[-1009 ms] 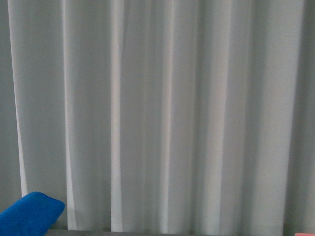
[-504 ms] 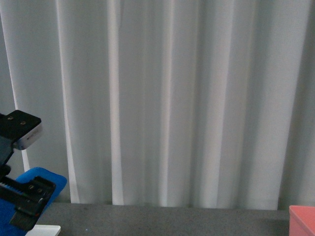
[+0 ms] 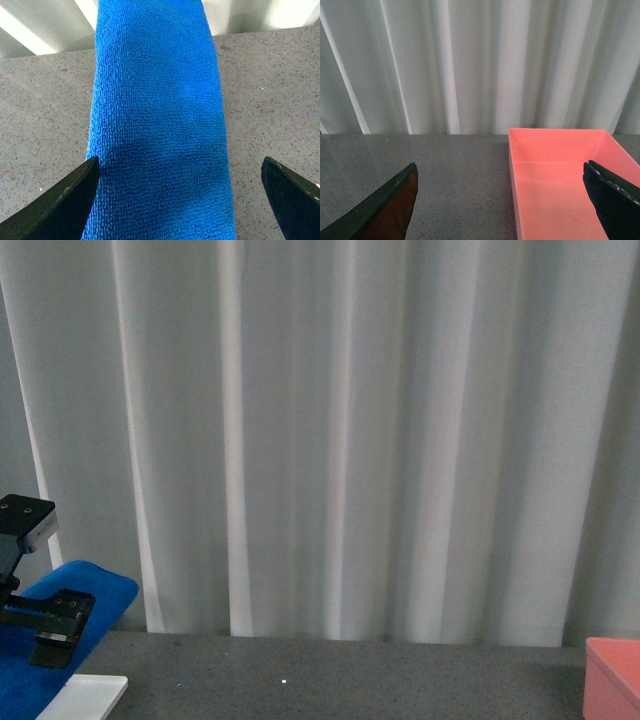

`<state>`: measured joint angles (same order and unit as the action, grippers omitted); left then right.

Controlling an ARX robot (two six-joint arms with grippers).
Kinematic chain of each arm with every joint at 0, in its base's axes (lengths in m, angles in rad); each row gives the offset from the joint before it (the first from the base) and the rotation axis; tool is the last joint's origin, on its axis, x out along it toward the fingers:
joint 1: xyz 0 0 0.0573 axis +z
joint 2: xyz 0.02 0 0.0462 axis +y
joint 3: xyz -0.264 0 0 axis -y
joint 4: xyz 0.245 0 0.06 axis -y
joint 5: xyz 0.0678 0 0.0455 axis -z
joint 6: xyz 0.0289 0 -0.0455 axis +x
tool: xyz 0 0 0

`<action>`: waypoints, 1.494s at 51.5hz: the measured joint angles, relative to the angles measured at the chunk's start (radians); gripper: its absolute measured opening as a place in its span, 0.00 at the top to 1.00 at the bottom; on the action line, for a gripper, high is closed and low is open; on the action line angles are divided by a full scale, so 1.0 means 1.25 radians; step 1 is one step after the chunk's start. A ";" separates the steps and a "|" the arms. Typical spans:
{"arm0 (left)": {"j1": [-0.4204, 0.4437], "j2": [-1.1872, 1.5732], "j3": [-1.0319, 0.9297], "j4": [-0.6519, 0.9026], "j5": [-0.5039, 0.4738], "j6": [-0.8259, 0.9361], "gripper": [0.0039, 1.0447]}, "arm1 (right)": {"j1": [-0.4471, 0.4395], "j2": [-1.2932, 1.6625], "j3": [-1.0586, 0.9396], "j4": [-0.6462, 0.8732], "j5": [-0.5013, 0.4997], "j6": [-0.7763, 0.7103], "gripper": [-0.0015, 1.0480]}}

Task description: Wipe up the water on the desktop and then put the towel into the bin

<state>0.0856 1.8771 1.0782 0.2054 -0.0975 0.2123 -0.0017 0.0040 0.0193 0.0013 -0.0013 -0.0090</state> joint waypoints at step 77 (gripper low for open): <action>0.044 -0.062 -0.055 0.125 0.110 -0.093 0.97 | 0.000 0.000 0.000 0.000 0.000 0.000 0.07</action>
<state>0.1402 1.7996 1.0096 0.3622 0.0402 0.0959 -0.0017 0.0040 0.0193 0.0013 -0.0013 -0.0090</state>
